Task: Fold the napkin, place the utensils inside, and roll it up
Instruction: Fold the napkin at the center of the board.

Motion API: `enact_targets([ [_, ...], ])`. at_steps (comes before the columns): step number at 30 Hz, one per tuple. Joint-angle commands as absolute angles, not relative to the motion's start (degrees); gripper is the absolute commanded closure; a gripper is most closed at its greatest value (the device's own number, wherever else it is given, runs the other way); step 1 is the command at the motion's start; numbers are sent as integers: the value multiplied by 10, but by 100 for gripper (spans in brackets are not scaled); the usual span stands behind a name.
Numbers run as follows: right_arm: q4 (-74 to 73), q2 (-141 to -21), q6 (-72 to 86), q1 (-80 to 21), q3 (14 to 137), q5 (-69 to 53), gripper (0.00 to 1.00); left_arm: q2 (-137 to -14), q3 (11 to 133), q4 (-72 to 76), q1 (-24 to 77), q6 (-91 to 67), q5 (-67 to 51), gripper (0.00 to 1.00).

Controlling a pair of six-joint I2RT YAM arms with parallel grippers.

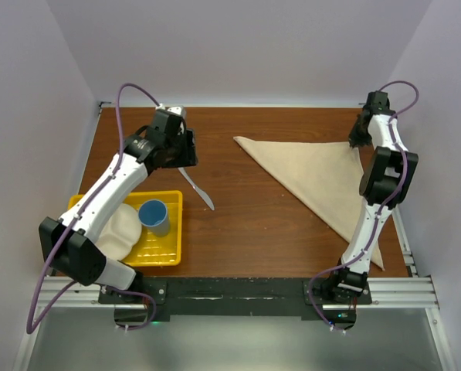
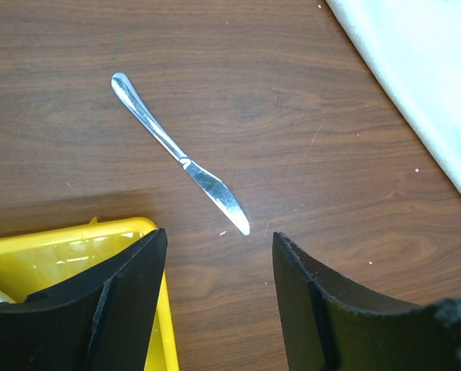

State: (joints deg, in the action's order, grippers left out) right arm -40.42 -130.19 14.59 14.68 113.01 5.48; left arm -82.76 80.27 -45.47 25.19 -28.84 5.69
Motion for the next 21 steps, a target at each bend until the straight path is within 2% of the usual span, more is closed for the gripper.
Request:
enact_targets([
  [1, -385, -1308, 157, 156, 1162, 63, 100, -831, 833, -443, 244, -281, 52, 38],
  [21, -391, -1339, 154, 163, 1194, 66, 100, -847, 845, -442, 238, -287, 50, 39],
])
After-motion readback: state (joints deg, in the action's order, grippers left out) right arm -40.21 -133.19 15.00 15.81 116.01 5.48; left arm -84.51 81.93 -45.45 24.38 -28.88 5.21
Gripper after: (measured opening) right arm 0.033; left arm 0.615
